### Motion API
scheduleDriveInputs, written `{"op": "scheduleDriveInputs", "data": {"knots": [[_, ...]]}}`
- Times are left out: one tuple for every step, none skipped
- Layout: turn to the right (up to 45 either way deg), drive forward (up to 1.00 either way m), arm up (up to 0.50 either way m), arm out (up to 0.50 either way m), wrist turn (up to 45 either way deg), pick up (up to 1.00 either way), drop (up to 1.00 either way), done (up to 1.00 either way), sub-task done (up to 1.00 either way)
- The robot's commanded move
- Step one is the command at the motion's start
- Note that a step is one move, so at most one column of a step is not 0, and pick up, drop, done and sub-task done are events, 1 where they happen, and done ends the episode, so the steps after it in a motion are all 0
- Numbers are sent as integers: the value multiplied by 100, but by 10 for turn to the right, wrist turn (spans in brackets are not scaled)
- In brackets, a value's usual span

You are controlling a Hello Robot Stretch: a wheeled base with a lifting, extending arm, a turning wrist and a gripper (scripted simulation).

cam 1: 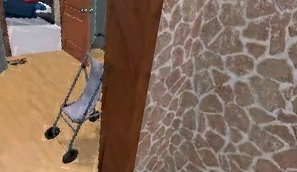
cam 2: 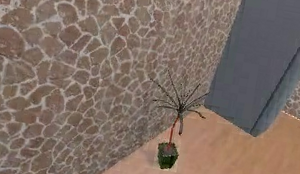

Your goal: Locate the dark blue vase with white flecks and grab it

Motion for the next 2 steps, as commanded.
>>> {"op": "scheduleDriveInputs", "data": {"knots": [[-420,0,0,0,0,0,0,0,0],[0,100,0,0,0,0,0,0,0]]}}
